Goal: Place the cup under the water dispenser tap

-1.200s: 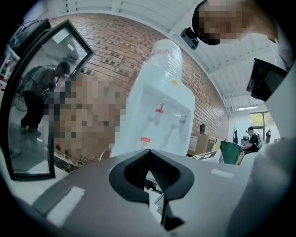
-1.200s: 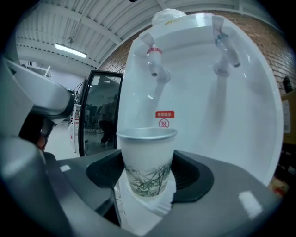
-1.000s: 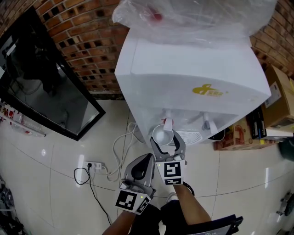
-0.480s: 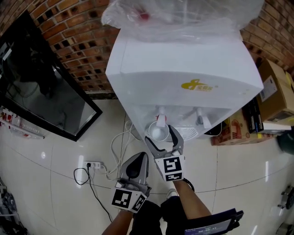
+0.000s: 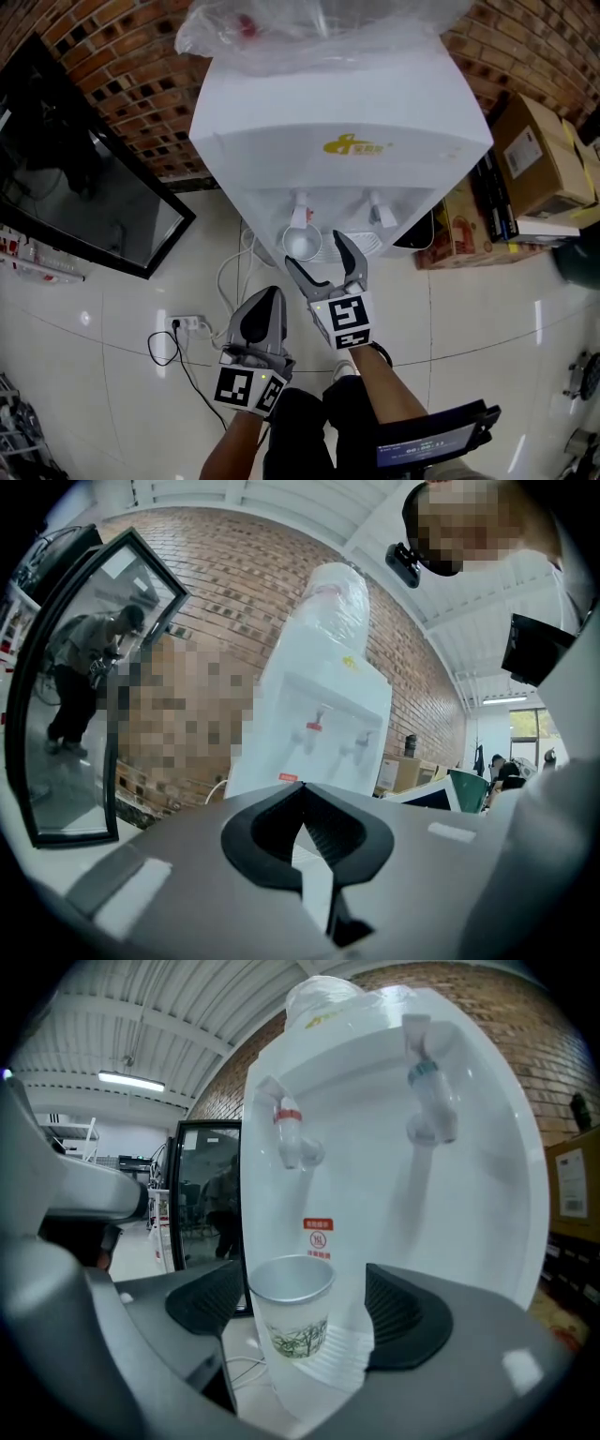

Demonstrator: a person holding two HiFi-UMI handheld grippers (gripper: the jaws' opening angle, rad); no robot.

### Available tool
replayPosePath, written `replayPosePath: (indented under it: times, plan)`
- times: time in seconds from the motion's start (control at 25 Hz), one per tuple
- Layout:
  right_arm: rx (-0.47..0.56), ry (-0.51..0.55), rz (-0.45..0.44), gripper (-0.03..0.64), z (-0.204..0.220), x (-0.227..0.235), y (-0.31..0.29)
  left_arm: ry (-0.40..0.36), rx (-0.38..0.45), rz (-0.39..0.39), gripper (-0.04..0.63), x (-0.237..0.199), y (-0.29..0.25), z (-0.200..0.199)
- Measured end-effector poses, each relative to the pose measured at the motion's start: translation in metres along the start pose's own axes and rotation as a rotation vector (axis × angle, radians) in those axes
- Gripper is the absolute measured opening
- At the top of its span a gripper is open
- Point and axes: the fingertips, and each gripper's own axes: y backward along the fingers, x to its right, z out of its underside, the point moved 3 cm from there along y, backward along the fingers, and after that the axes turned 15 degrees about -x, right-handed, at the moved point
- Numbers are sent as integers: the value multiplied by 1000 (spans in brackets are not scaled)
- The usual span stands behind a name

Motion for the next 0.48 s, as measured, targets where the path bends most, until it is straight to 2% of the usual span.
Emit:
replayPosePath:
  times: [0.4, 0.48]
  plan:
    - [45, 21, 11, 409, -68, -15, 93, -7, -4, 26, -14, 44, 37, -59]
    - [58, 21, 20, 371, -86, -18, 115, -14, 0, 38, -14, 55, 45, -74]
